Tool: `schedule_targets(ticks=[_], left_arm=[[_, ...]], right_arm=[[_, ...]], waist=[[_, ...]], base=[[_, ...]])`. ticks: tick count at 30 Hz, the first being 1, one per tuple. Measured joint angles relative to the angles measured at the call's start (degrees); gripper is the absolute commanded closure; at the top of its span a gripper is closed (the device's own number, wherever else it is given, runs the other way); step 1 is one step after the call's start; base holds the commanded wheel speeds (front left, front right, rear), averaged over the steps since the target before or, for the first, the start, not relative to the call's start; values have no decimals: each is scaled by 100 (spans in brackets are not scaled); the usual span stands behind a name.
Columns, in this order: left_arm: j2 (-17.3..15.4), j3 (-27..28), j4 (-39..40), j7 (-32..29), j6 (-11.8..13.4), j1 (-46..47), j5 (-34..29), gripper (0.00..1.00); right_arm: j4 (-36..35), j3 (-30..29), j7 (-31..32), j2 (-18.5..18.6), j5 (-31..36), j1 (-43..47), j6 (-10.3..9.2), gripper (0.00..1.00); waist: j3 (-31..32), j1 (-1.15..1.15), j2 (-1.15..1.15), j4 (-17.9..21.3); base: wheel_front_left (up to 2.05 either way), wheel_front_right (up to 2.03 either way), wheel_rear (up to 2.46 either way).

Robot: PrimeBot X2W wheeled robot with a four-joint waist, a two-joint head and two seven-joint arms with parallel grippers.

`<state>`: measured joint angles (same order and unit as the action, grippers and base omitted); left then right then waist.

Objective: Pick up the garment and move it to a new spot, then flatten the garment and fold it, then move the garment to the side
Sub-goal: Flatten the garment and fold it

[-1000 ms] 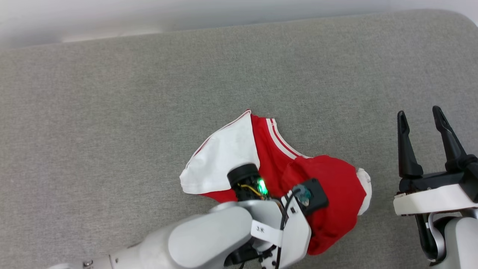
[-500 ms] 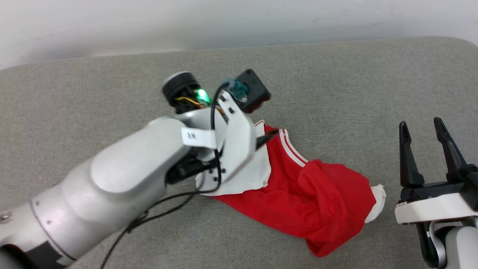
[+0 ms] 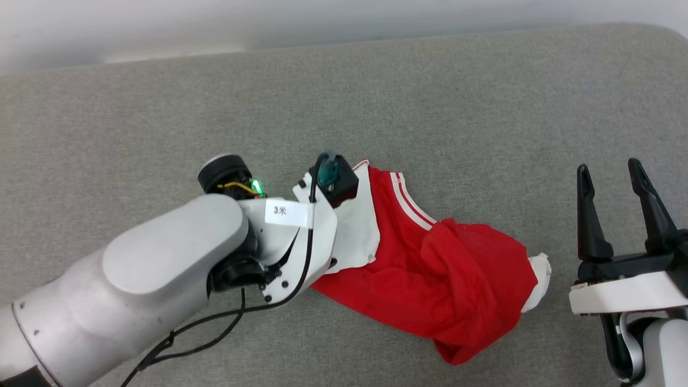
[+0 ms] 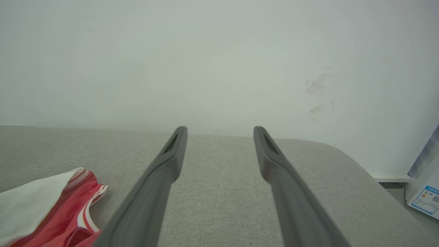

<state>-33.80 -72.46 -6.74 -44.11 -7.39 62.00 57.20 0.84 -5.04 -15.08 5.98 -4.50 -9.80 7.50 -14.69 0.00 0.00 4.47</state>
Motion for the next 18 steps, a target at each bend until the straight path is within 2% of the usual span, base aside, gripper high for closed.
schedule_targets(ticks=[9,14,15,16,17,18], left_arm=[[36,-89,-162,-255,0,-533,-324,0],[92,-37,-386,-105,0,-652,-565,0],[107,-27,-410,-110,0,-662,-566,30],[114,-27,-411,-118,0,-667,-597,82],[123,-30,-412,-110,0,-676,-622,100],[130,-29,-404,-111,1,-694,-614,100]], right_arm=[[-10,92,-1,-63,-16,-215,0,0],[18,99,0,-70,-19,-278,0,0],[24,97,0,-73,-19,-278,0,0],[30,89,-1,-73,-19,-278,0,0],[38,79,-1,-73,-18,-278,0,0],[53,66,-1,-73,-16,-278,0,0]], waist=[[-374,0,0,234],[-480,0,0,346],[-479,0,0,350],[-471,0,0,351],[-458,0,0,348],[-437,0,0,342]], base=[[0,0,0],[0,0,0],[0,0,0],[0,0,0],[0,0,0],[0,0,0]])
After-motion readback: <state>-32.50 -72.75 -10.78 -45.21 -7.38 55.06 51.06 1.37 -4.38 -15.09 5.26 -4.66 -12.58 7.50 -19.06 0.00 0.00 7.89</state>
